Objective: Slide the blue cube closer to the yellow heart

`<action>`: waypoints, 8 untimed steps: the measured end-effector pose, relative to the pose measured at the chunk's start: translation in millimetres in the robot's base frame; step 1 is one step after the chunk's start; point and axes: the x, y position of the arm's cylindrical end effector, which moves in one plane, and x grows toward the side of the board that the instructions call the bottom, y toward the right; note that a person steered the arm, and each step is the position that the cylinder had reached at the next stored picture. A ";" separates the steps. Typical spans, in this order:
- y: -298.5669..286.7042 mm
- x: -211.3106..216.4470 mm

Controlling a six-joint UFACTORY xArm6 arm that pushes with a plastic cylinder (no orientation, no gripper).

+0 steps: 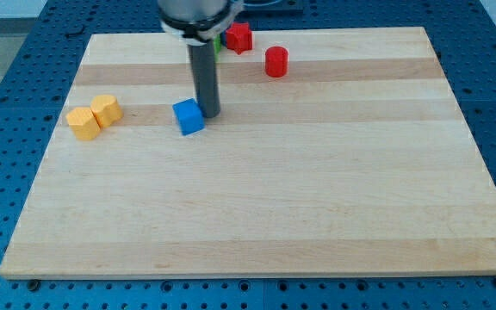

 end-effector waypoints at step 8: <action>-1.7 49.8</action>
